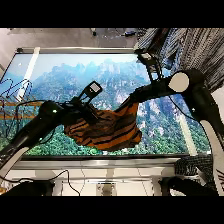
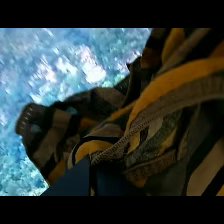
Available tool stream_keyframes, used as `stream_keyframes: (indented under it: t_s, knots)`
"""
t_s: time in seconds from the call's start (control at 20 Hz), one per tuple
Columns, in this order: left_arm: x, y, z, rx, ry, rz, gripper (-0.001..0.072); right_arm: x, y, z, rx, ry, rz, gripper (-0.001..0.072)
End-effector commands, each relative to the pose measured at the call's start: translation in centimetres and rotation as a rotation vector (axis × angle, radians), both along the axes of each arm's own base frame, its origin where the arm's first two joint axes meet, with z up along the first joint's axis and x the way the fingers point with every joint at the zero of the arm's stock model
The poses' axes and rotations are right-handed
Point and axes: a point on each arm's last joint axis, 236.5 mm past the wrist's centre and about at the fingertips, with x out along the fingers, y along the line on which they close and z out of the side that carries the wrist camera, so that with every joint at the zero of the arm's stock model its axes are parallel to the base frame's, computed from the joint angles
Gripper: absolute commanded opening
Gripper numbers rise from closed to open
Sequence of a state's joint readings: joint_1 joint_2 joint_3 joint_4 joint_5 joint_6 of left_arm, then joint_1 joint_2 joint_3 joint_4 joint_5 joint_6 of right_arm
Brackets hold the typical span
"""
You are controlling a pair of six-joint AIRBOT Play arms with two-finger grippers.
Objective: Fold the clothes and pants, and hang the long-sleeved shirts on hangers.
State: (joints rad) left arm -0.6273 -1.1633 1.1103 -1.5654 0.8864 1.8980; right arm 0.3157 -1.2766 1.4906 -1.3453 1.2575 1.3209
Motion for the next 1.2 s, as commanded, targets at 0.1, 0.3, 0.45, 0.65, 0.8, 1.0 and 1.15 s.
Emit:
stream_keyframes:
  t_s: [0.1, 0.3, 0.45, 0.65, 0.8, 1.0, 1.15]
  knots:
    - [-0.3, 0.8, -3.3, 0.003, 0.100, 0.028, 0.0015, 0.1, -1.8, -2.7, -0.034, 0.083, 0.053, 0.0016]
    - [0.7, 1.6, -3.1, -0.008, 0.086, 0.058, 0.0016, 0.7, -1.8, -2.4, -0.033, 0.051, 0.048, 0.0145]
    - [0.7, 1.7, -3.1, -0.007, 0.088, 0.060, 0.0016, 0.4, -1.3, -2.4, -0.101, -0.017, 0.245, 0.0627]
    - [0.7, 1.7, -3.1, -0.008, 0.087, 0.060, 0.0016, -2.1, 1.7, -2.7, -0.174, -0.111, 0.659, 0.0622]
    - [0.7, 1.7, -2.7, -0.012, 0.079, 0.059, 0.0016, -0.5, 4.0, -3.8, -0.173, -0.181, 0.719, 0.0614]
    - [0.6, 1.7, -2.0, -0.021, 0.067, 0.059, 0.0016, 0.8, 7.9, -8.4, -0.096, -0.121, 0.697, 0.0557]
    - [0.6, 1.7, -1.9, -0.022, 0.065, 0.059, 0.0016, 2.7, 10.7, -11.2, -0.012, -0.074, 0.529, 0.0557]
